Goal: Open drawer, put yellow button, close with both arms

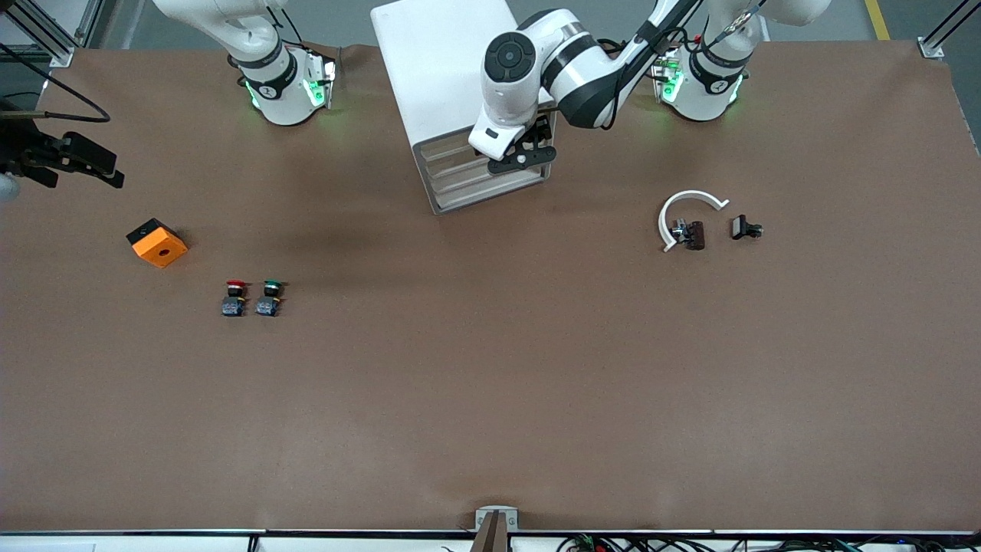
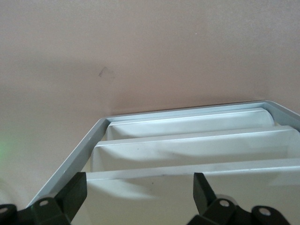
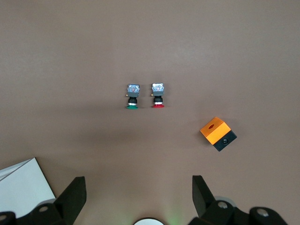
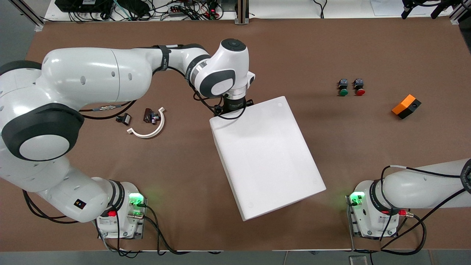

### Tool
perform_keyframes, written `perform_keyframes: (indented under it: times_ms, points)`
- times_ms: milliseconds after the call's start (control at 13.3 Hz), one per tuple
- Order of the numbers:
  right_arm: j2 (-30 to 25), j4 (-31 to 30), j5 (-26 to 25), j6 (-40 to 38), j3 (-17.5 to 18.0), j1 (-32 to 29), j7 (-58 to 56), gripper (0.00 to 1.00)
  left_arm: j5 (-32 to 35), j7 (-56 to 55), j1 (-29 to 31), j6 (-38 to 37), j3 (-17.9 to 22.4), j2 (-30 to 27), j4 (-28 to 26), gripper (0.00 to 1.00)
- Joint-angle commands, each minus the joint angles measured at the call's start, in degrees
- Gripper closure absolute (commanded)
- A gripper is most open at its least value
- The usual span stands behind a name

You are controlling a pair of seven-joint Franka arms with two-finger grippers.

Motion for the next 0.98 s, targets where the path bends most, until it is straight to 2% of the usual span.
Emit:
perform_keyframes:
  times_ms: [0, 150, 376, 601, 751, 901]
  points:
    - [1.1, 2.1, -1.2, -0.7, 0.9, -0.6, 0.2, 0.0, -1.4, -0.4, 0.3, -0.5, -1.6, 0.1, -0.5, 0.0]
    - [1.1, 2.2, -1.1, -0.6, 0.9, -0.7, 0.2, 0.0, -0.7, -0.4, 2.1, -0.6, -1.0, -0.2, 0.2, 0.0]
    - [1.2, 2.3, -0.9, -0.9, 0.9, -0.7, 0.8, 0.0, 3.5, 0.3, 11.6, -0.6, -0.6, -0.3, 3.1, 0.0]
    - [0.8, 2.4, -0.7, -1.2, 1.0, -0.4, 10.1, 0.0, 8.7, 1.8, 21.2, -0.6, -0.6, 0.2, 6.5, 0.0]
    - [0.7, 2.4, -0.6, -1.3, 1.1, -0.4, 9.7, 0.0, 10.6, 7.3, 27.5, -0.6, -0.5, 2.1, 10.5, 0.0]
    - [0.4, 1.8, -0.6, -1.3, 0.8, -0.7, 3.5, 0.0, 10.8, 15.1, 34.2, -0.6, -0.5, 2.6, 13.0, 0.0]
